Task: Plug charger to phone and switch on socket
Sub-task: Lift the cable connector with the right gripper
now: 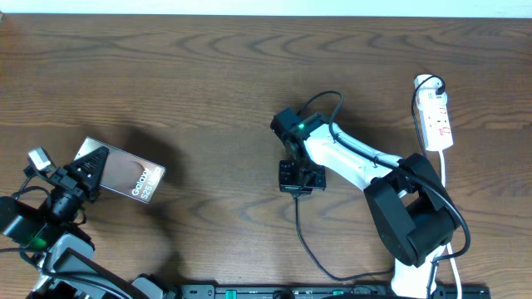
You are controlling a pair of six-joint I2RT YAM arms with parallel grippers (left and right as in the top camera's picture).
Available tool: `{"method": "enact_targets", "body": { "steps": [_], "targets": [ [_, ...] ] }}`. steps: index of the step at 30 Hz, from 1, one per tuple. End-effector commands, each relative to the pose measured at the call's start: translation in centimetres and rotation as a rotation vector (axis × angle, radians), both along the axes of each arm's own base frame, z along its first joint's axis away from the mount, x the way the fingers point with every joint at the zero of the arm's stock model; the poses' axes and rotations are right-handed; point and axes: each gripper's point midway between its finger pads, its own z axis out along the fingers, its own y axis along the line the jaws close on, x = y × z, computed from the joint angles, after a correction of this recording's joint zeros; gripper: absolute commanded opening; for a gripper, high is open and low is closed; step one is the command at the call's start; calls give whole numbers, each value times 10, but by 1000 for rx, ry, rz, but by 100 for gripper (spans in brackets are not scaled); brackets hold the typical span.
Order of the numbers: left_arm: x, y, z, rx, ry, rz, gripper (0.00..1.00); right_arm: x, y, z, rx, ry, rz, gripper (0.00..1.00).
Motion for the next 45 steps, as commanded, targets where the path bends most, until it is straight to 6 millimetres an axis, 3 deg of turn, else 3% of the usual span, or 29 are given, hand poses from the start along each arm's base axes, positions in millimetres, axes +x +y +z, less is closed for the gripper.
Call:
{"method": "enact_targets", "body": {
  "steps": [1,10,25,35,40,45],
  "targets": [
    [-2,-2,5,3,-10,-23,7,-1,-8,-3,-58,-9,-12,1],
    [-2,-2,5,3,-10,-23,7,-20,-18,-2,-100,67,-17,1],
    [-2,-2,5,3,-10,-23,7,-56,-21,-20,-52,187,-38,1],
    [-2,-2,5,3,-10,-23,7,-51,-17,-22,-34,167,-36,1],
    [-2,-2,5,3,-10,-23,7,-41,-3,-18,84,152,29,1],
    [-2,-2,5,3,-10,-23,7,-25,18,-1,267,124,159,1]
  ]
}}
